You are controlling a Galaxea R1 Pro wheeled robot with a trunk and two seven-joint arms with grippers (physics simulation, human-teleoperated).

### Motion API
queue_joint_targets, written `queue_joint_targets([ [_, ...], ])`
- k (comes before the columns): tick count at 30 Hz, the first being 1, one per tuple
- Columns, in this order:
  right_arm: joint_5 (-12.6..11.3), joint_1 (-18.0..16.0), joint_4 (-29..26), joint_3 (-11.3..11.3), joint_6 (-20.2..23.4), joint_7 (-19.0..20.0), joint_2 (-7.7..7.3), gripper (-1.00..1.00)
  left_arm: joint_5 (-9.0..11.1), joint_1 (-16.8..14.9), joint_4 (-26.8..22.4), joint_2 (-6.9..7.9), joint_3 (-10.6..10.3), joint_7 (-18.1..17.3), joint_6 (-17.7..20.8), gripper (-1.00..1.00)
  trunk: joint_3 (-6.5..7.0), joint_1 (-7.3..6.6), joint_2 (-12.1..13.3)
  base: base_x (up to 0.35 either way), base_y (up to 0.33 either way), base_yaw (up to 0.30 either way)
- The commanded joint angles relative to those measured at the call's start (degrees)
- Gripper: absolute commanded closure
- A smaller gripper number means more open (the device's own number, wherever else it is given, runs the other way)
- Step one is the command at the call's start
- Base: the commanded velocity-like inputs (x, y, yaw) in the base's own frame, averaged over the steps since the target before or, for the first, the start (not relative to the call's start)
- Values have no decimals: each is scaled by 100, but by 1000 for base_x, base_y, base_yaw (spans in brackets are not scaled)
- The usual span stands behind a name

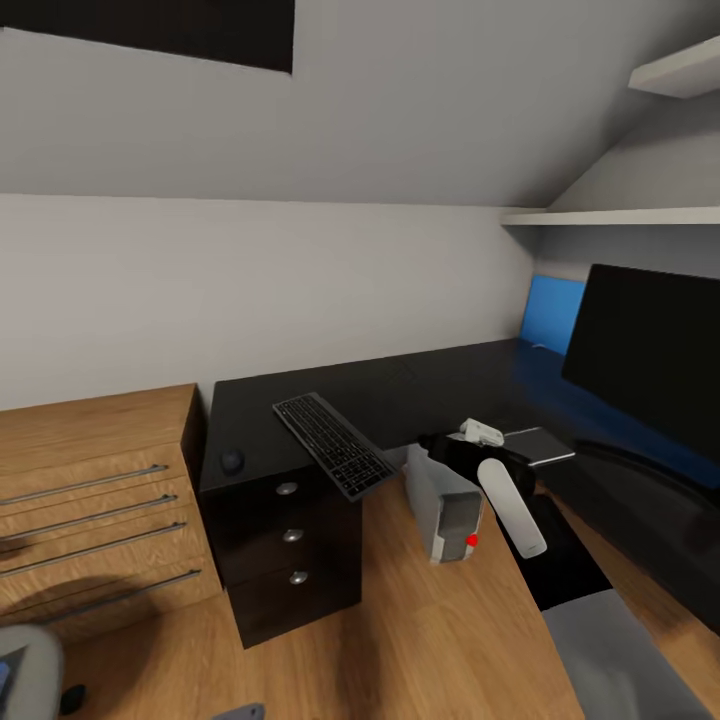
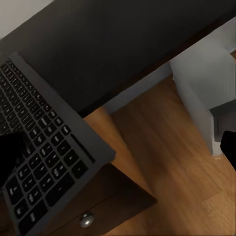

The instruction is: In the bedroom, organize the workspace by keeping the computer under the desk, ensuring the monitor is on the desk, placing the keyboard on the desk next to the monitor, placing the mouse on the desk next to the keyboard, moving the folder from the swivel chair onto the desk next to the mouse, stacking the notebook on top of the folder with the pen on top of the notebook, and positioning the swivel chair next to the desk.

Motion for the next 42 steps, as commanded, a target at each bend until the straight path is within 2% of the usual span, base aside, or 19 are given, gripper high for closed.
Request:
queue_joint_targets([
  [1,-56,-2,-7,14,-21,-59,-5,-100,59,-8,-11,6,-46,22,-51,-100,-6,-1,-3,-77,238,-19],
  [4,-60,61,-12,10,-175,-61,-6,-100,53,-12,-11,7,-46,22,-53,-100,-6,-1,-3,-41,129,-8],
  [12,-56,92,-22,-8,-246,-60,-22,-100,48,-11,-11,8,-46,26,-50,-100,-6,-1,-3,-6,20,-1],
  [16,-81,175,-12,-191,-486,-61,-29,-100,50,-10,-11,8,-46,25,-52,-100,-6,-1,-3,-1,3,0],
  [17,-128,233,-10,-337,-612,-61,-29,-100,52,-9,-11,8,-46,25,-51,-100,-6,-1,-3,0,1,0],
  [22,-399,424,-12,-647,-937,-60,-23,-100,55,-10,-11,5,-50,24,-52,-100,-6,-1,-3,0,0,0],
  [29,-671,501,26,-742,-1098,-49,-19,-100,56,-8,-11,0,-54,25,-53,-100,-6,-1,-3,0,0,0],
  [33,-792,515,238,-784,-1245,-41,-9,-100,56,-8,-11,-1,-55,26,-53,-100,-6,-1,-3,0,0,0],
  [39,-1064,520,402,-858,-1663,-40,-11,-100,51,-10,-12,-3,-55,23,-53,-100,-6,-1,-3,0,0,0],
  [42,-1290,521,483,-936,-1988,-49,-16,-100,37,-8,-25,-37,-85,33,-49,-100,-6,-1,-3,0,0,0],
])
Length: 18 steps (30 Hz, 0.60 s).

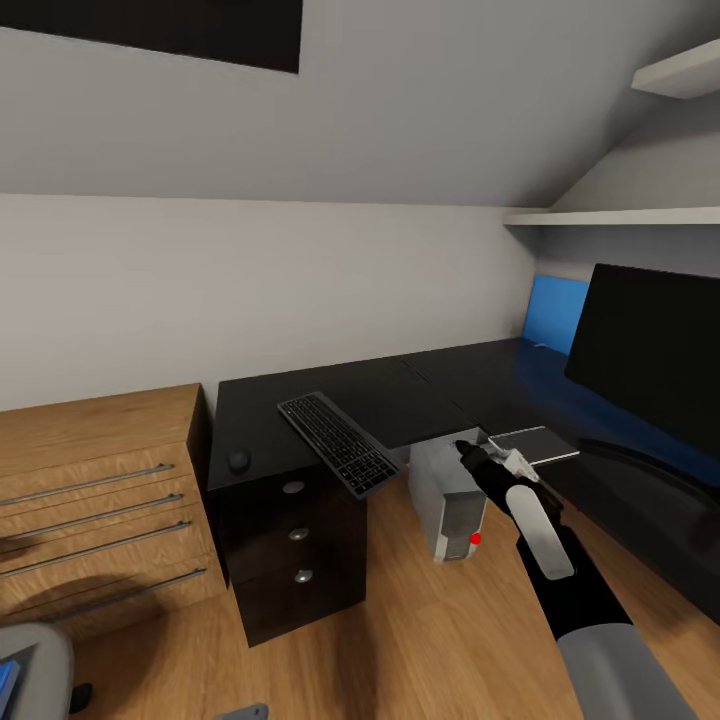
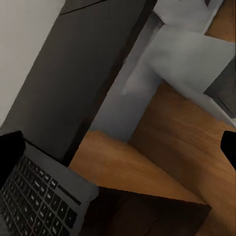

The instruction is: In the bedroom, organize the workspace by keeping the computer under the desk, ensuring the monitor is on the desk, placing the keyboard on the desk next to the monitor, placing the mouse on the desk next to the keyboard, moving the folder from the swivel chair onto the desk next to the mouse, stacking the notebook on top of the folder with the pen on top of the notebook, and positioning the swivel chair next to the desk.

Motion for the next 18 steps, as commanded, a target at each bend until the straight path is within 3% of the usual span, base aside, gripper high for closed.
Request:
queue_joint_targets([
  [1,-108,-4,129,-152,-427,-45,5,-100,52,-9,-25,-54,-78,33,-51,-100,-6,-1,-3,0,0,0],
  [7,-184,-4,429,-365,-1902,-29,41,-100,52,-8,-266,-89,-82,36,-54,-100,-60,65,-124,0,0,0],
  [12,-188,-4,496,-392,-2257,-26,164,-100,60,-8,-455,-70,-83,48,-344,-100,-150,175,-324,0,0,0],
  [18,-209,-4,579,-415,-2330,-35,208,-100,65,-8,-510,-65,-87,45,-489,-100,-257,307,-565,0,0,0],
])
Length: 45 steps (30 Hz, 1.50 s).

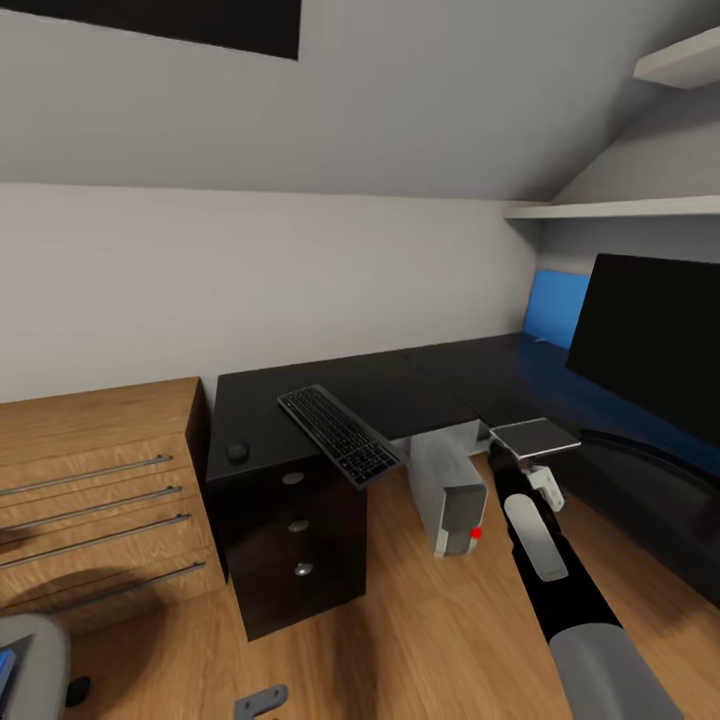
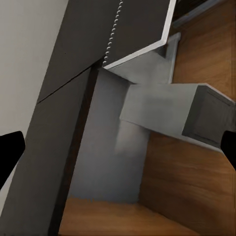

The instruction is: In the bedroom, organize the workspace by keeping the computer under the desk, ensuring the monitor is on the desk, placing the keyboard on the desk next to the monitor, placing the mouse on the desk next to the keyboard, moving the folder from the swivel chair onto the desk next to the mouse, stacking the notebook on top of the folder with the pen on top of the notebook, and positioning the swivel chair next to the desk.

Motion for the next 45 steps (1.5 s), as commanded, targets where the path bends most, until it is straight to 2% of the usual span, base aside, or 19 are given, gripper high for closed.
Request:
queue_joint_targets([
  [1,-99,-4,62,0,-57,-9,5,-100,58,-10,-60,10,-45,21,-50,-100,-24,22,-45,0,0,0],
  [4,-220,-4,200,-2,-70,-6,9,-100,60,-10,-406,52,-27,23,-31,-100,-78,88,-165,0,0,0],
  [7,-297,-4,281,-4,-74,-7,10,-100,70,-10,-947,237,-23,29,55,-100,-132,154,-285,0,0,0],
  [8,-342,-4,314,-7,-76,-10,11,-100,81,-10,-1458,416,-19,32,216,-100,-150,176,-325,0,0,0],
  [10,-389,-4,335,-7,-77,-8,11,-100,94,-10,-2044,619,-1,34,506,-100,-186,220,-406,0,0,0],
  [11,-422,-4,348,-5,-81,-7,11,-100,117,-12,-2623,841,65,39,904,-100,-204,242,-446,0,0,0],
  [12,-443,-4,357,-9,-87,-6,10,-100,177,-12,-3141,1056,250,42,1347,-100,-222,264,-486,0,0,0],
  [13,-448,-4,360,-11,-89,-6,8,-100,228,-12,-3366,1149,400,43,1567,-100,-240,286,-526,0,0,0],
  [14,-455,-4,364,-18,-92,-5,3,-100,366,-11,-3720,1283,796,41,1988,-100,-258,308,-566,0,0,0],
  [16,-458,-4,368,-26,-94,-2,-4,-100,534,-11,-3953,1363,1256,38,2370,-100,-294,351,-646,0,0,0],
  [17,-459,-4,369,-29,-94,-1,-8,-100,708,-10,-4102,1413,1691,30,2709,-100,-312,373,-686,0,0,0],
  [19,-460,-4,370,-32,-95,-1,-14,-100,873,-10,-4197,1440,2036,20,2993,-100,-347,417,-767,0,0,0],
  [22,-461,-4,371,-39,-98,2,-21,-100,1096,-12,-4280,1463,2398,7,3281,-100,-401,483,-887,0,0,0],
  [27,-453,-4,368,-45,-117,3,-35,-100,1372,-10,-4321,1489,2725,-5,3506,-100,-491,593,-1087,0,0,0],
  [35,-455,-4,365,-61,-405,4,-63,-100,1457,-13,-4050,1510,2804,-8,3568,-100,-635,769,-1408,0,0,0],
  [38,-471,-4,366,-151,-514,-1,-74,-100,1455,-11,-3885,1505,2797,-12,3572,-100,-689,835,-1529,0,0,0],
  [42,-556,-4,340,-395,-569,39,-65,-100,1460,-10,-3795,1491,2772,-5,3569,-100,-760,922,-1689,0,0,0],
  [45,-589,-4,318,-460,-585,238,-61,-100,1461,-10,-3769,1487,2749,3,3566,-100,-796,966,-1769,0,0,0],
])
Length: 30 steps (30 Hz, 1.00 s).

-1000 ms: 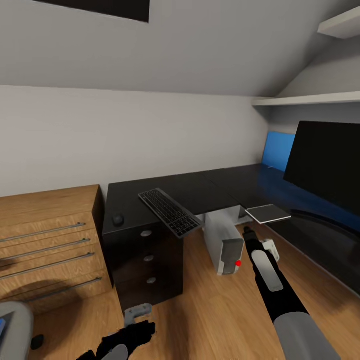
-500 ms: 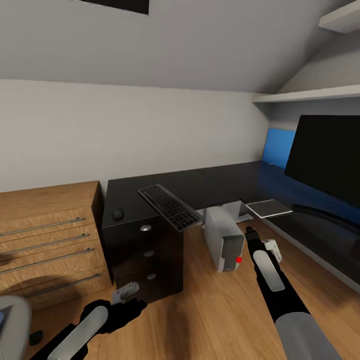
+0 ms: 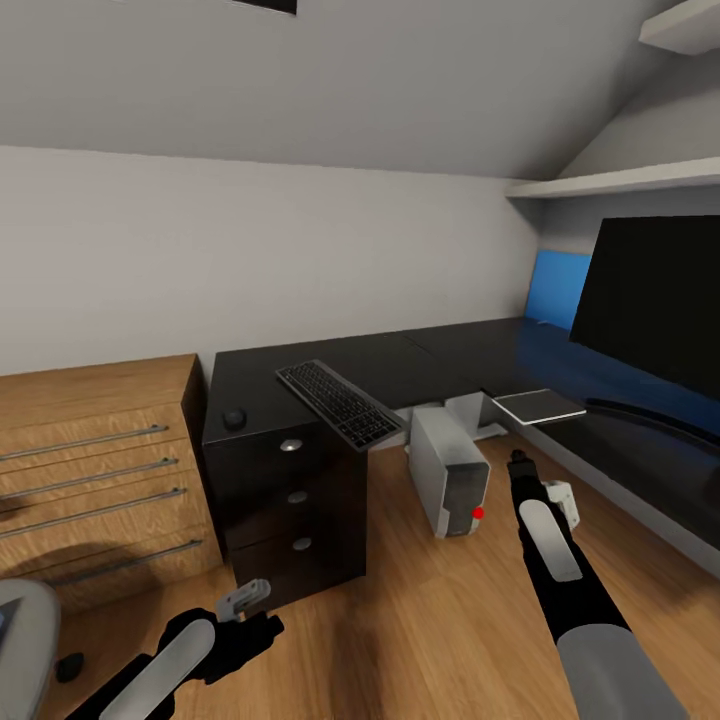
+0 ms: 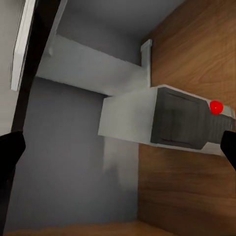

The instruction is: In the bedroom, organize the workspace by keeping the computer under the desk, ensuring the monitor is on the desk, placing the keyboard on the desk next to the monitor, placing the mouse on the desk next to the keyboard, moving the folder from the swivel chair onto the desk next to the mouse, stacking the notebook on top of the folder with the pen on top of the notebook, and positioning the swivel chair next to the desk.

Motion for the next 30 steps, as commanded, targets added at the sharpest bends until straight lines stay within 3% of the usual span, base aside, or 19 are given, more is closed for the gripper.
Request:
queue_joint_targets([
  [1,-66,-3,-8,-3,-43,77,-2,-100,31,-8,-4,4,-16,39,0,-100,-6,-1,-3,0,0,0],
  [7,-84,-3,-13,-69,-45,876,-3,-100,24,-7,8,-2,-76,63,-17,-100,-6,-1,-3,0,0,0],
  [13,-91,-3,-20,-140,-45,1238,-8,-100,6,-9,10,-6,-326,78,-51,-100,-6,-1,-3,0,0,0],
  [15,-88,-3,-23,-157,-46,1310,-8,-100,4,-7,10,-7,-448,80,-60,-100,-6,-1,-3,0,0,0],
  [30,-88,-3,-46,-150,-113,1325,8,-100,5,-8,11,-122,-595,73,-66,-100,-6,-1,-3,0,0,0],
])
